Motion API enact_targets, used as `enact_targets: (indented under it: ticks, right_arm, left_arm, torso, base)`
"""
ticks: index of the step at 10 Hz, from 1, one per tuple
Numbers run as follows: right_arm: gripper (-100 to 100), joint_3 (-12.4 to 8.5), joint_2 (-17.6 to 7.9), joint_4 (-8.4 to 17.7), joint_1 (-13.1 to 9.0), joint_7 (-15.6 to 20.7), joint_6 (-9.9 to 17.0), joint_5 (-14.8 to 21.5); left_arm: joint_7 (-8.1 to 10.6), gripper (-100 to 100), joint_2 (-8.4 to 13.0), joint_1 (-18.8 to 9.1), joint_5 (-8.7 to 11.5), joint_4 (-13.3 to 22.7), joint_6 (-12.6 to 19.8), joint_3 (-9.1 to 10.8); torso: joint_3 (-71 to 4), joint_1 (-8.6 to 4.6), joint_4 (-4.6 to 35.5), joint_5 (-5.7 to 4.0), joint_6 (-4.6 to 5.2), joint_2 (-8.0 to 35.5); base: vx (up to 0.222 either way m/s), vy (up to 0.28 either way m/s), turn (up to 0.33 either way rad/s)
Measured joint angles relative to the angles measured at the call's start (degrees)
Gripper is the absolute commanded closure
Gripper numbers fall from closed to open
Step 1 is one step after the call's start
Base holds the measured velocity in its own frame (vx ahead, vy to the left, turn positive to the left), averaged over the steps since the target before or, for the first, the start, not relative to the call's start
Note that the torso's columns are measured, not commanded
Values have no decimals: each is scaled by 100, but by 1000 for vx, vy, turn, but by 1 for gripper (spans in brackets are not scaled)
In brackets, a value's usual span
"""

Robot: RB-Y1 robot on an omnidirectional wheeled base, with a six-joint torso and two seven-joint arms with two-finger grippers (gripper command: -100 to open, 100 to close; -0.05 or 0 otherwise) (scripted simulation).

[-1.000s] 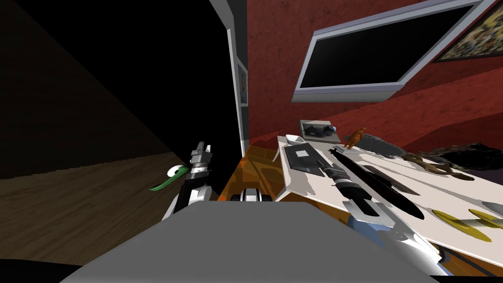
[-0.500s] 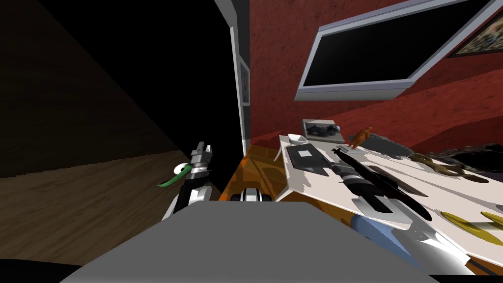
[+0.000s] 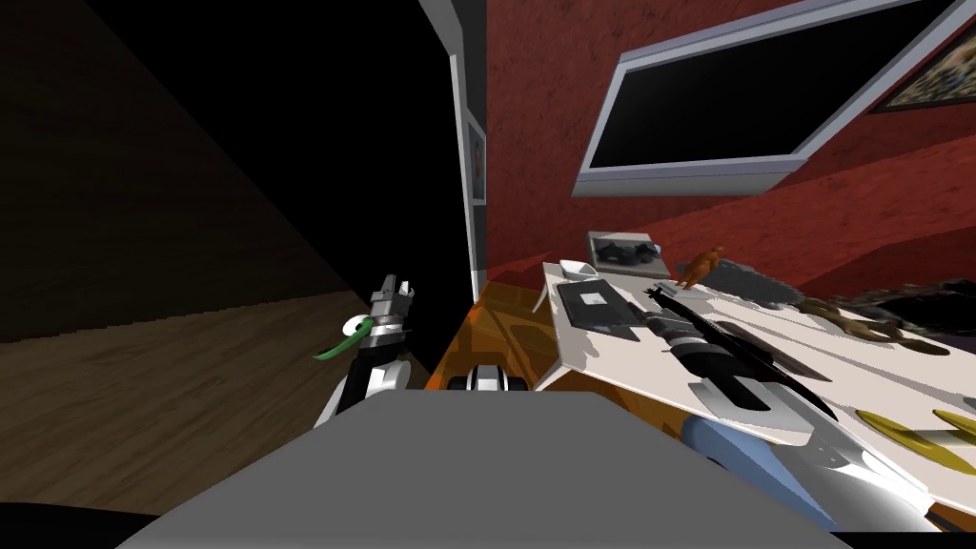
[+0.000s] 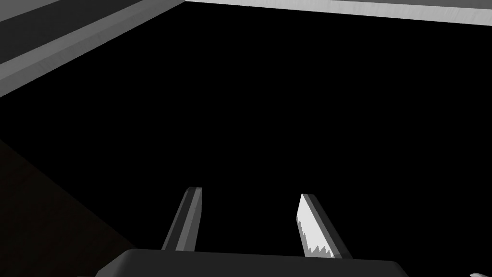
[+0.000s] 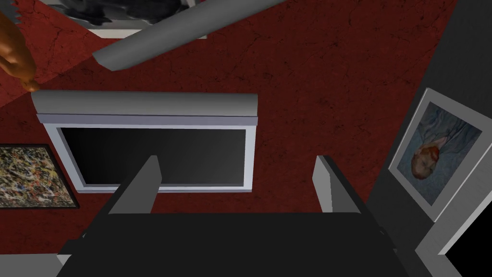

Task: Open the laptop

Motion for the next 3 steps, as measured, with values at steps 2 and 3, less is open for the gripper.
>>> enact_targets:
  ticks: [2,3]
  right_arm:
    - [0,0,0,0,0,0,0,0]
    - [0,0,0,0,0,0,0,0]
  left_arm:
    - [0,0,0,0,0,0,0,0]
    - [0,0,0,0,0,0,0,0]
  torso:
    - [2,6,1,2,0,3]
    - [2,6,1,2,0,3]
  base:
    - [0,0,0]
    - [0,0,0]
